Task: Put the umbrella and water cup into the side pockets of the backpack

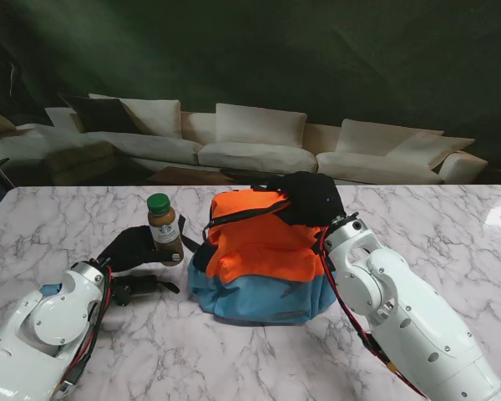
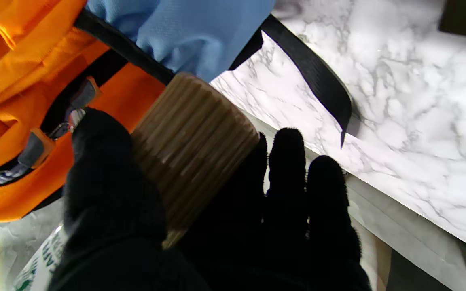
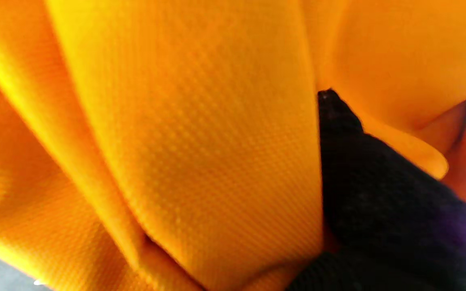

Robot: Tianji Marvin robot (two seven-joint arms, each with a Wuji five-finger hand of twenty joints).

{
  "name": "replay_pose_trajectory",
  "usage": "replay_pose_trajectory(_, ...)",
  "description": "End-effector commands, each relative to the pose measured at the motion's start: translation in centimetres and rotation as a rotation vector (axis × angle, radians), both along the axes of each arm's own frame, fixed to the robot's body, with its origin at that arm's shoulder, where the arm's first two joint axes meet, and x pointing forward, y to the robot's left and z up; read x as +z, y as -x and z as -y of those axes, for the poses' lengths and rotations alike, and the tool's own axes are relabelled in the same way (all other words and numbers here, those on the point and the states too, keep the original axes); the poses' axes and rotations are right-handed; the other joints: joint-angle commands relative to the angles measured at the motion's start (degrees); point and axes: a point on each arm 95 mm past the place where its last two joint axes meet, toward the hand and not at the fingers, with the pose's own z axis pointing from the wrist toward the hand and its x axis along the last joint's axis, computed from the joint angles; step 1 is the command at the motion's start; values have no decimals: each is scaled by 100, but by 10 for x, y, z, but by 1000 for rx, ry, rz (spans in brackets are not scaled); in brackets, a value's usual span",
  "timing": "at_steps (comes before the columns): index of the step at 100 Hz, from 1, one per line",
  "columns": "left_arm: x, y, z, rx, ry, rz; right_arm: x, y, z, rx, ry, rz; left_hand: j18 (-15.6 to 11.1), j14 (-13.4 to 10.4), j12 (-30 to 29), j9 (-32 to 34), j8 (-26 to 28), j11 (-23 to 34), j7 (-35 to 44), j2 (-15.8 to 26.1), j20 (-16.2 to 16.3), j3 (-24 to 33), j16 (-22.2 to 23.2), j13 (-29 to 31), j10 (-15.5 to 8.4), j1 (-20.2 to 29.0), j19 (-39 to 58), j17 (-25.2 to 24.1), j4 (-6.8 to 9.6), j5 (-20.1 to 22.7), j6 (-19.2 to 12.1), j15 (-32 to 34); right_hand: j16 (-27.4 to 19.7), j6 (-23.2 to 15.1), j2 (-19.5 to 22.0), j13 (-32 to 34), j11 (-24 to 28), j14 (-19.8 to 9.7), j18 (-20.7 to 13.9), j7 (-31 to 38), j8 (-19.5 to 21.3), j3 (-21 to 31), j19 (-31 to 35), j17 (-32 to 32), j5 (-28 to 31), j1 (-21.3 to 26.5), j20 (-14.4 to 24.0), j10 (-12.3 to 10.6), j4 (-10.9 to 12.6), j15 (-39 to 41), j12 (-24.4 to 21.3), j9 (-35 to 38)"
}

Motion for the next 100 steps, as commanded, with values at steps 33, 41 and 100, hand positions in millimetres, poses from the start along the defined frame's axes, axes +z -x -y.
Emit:
replay_pose_trajectory(33, 5, -4, 27, -71, 34, -28, -7, -1, 0, -8, 17, -25, 10, 69, 86, 499, 192, 543, 692, 643, 181, 1051, 152, 227, -295, 1452, 324, 70, 432, 706, -772, 165, 54, -868, 804, 220, 46, -303, -80, 752, 395, 667, 34, -47, 437, 830, -2, -198, 331, 69, -4, -23)
replay_pose_trajectory(41, 5, -4, 29, -73, 37, -30, -7, 0, 0, -8, 17, -27, 14, 58, 87, 502, 194, 547, 693, 637, 183, 1046, 152, 235, -299, 1442, 331, 85, 430, 707, -784, 164, 53, -871, 803, 219, 42, -297, -67, 752, 395, 667, 31, -51, 439, 834, -2, -196, 332, 66, -7, -30)
replay_pose_trajectory(100, 4, 1, 40, -101, 56, -50, -6, 0, 0, -11, 10, -21, 32, 59, 91, 491, 195, 554, 689, 635, 179, 1048, 138, 234, -301, 1439, 328, 82, 431, 708, -788, 143, 57, -870, 804, 220, 43, -299, -79, 752, 393, 669, 35, -39, 445, 826, -2, -190, 332, 75, -9, -22)
